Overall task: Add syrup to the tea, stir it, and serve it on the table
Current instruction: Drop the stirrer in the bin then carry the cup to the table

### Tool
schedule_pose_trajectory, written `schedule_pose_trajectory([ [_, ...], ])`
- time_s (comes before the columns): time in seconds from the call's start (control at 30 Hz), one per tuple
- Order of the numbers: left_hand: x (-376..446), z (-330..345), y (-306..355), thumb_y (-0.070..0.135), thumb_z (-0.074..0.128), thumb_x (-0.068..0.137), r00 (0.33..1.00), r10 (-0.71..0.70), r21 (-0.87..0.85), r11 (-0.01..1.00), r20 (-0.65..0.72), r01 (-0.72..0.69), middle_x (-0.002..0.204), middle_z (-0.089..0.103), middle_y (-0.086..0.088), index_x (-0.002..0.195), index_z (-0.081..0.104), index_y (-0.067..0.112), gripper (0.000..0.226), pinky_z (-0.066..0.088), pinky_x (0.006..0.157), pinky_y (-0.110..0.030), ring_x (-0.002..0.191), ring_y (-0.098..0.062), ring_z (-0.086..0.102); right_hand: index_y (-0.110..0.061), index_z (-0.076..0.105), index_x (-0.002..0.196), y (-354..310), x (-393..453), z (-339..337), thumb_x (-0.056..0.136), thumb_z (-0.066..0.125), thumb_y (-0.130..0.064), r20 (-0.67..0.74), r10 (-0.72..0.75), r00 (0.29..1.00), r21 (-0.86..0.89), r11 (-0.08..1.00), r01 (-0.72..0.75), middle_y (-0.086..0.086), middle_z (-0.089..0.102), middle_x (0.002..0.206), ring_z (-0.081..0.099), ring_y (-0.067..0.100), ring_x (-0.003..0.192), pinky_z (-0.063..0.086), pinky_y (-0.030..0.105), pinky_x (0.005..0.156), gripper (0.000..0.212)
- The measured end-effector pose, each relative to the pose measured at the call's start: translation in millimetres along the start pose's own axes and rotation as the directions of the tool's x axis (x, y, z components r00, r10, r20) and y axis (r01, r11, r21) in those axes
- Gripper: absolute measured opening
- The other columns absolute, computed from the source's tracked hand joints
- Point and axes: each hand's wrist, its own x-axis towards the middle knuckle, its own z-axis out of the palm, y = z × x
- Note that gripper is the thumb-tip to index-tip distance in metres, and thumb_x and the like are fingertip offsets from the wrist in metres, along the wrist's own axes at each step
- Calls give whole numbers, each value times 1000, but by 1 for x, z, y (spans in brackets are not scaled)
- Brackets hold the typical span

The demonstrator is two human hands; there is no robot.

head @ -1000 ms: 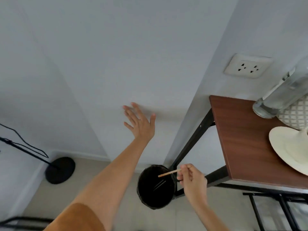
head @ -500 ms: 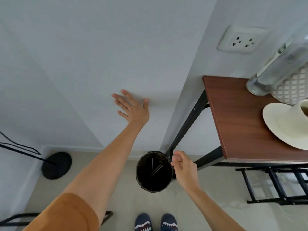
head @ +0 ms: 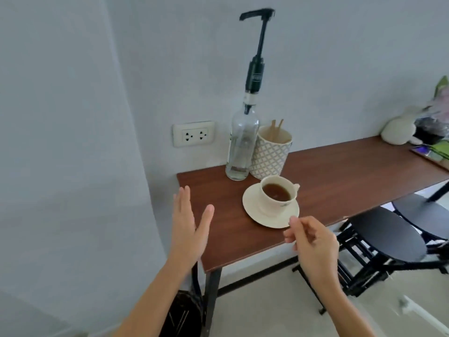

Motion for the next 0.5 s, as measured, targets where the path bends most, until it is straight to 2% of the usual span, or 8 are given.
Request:
schedule_pose_trajectory([
  [0.07, 2, 32, 18, 48, 53, 99, 995, 6, 83, 996, 98, -14, 170, 8, 5, 161, 9, 23, 80, 8, 128, -46, 155, -9, -1, -29, 68, 75, 16, 35, -17, 101, 53, -30, -33, 34, 999, -54, 998, -36, -7, 75, 69, 69, 9, 63, 58, 34, 63, 30],
  [0.13, 6, 61, 30, 57, 57, 93, 984, -25, 132, 991, 175, 2, 170, 9, 2, 161, 8, 25, 89, 9, 126, -54, 157, -16, 0, -26, 67, 83, 30, 69, -26, 102, 52, -22, 15, 68, 998, -119, 991, -66, -3, 72, 68, 71, 18, 71, 61, 41, 67, 25],
  [0.2, 8, 86, 36, 67, 62, 82, 977, -29, 166, 986, 211, -6, 170, 9, 1, 160, 6, 26, 104, 7, 125, -58, 157, -19, 1, -19, 67, 92, 43, 95, -27, 100, 54, -16, 110, 99, 989, -216, 974, -73, -2, 72, 76, 72, 23, 75, 58, 36, 66, 16],
  [0.3, 13, 116, 43, 76, 71, 65, 981, -15, 151, 988, 193, -14, 169, 9, 6, 159, 1, 31, 125, 3, 122, -59, 156, -15, 5, -14, 61, 113, 55, 119, -21, 100, 56, -21, 265, 177, 948, -275, 956, -102, 3, 71, 86, 66, 8, 51, 46, 13, 44, 15],
  [0.4, 22, 135, 51, 69, 82, 59, 987, -25, 82, 997, 158, 13, 165, 20, 12, 157, 0, 39, 131, -2, 122, -59, 153, -10, 13, -15, 56, 122, 60, 129, -13, 99, 59, -26, 400, 236, 886, -291, 949, -122, 10, 71, 92, 59, 4, 35, 44, 12, 37, 25],
  [0.5, 26, 144, 53, 60, 85, 65, 989, -9, 44, 999, 146, 3, 160, 35, 15, 153, 11, 45, 116, 2, 123, -63, 150, -6, 26, -15, 55, 129, 61, 133, -11, 95, 63, -23, 465, 204, 861, -271, 959, -82, 13, 70, 89, 55, 0, 29, 44, 14, 36, 36],
])
